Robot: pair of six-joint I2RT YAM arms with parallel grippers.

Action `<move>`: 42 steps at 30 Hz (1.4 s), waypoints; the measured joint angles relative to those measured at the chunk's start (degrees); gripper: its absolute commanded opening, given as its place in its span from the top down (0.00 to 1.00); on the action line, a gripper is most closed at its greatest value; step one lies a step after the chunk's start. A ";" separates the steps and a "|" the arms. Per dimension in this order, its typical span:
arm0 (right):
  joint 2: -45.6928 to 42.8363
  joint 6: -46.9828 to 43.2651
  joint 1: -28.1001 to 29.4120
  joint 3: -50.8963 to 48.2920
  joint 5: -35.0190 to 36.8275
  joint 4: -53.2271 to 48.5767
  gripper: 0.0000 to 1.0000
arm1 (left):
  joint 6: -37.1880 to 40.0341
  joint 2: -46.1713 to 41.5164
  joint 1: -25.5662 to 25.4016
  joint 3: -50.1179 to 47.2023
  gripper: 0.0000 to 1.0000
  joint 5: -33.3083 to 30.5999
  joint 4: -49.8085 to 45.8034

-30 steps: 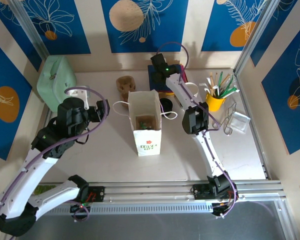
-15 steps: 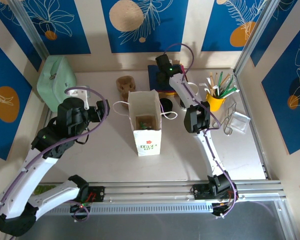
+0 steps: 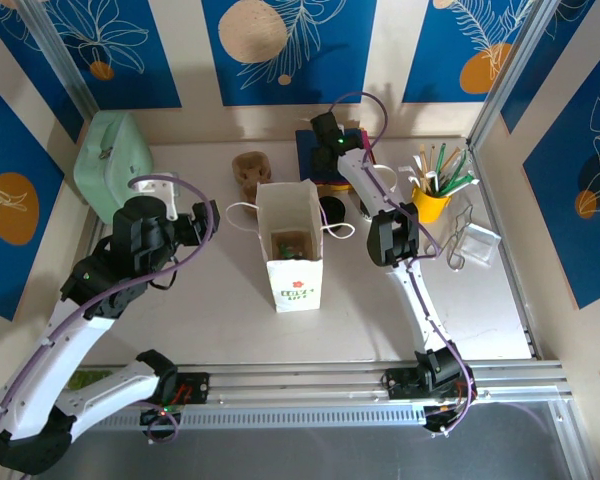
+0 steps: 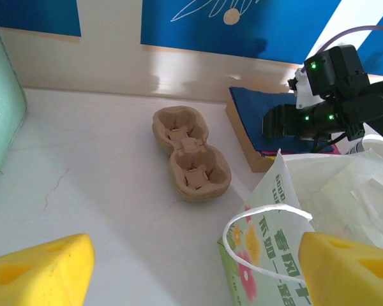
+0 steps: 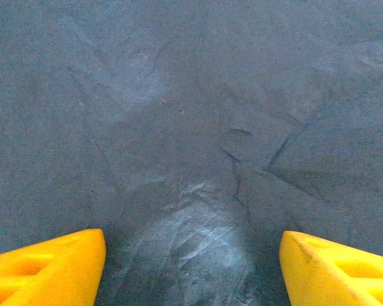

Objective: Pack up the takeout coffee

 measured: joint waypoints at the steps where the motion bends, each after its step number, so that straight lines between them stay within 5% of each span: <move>1: 0.26 0.52 -0.13 0.00 -0.31 -0.13 0.33 | 0.00 0.00 0.00 0.00 0.17 0.11 0.00; 14: 0.98 5.79 -1.27 -0.17 -5.73 -0.66 0.55 | 0.52 -2.64 0.00 -2.47 0.17 2.47 2.51; 42: 0.20 3.72 -1.88 0.13 -10.69 -0.33 0.67 | 0.63 -2.93 0.00 -2.47 0.17 3.08 3.02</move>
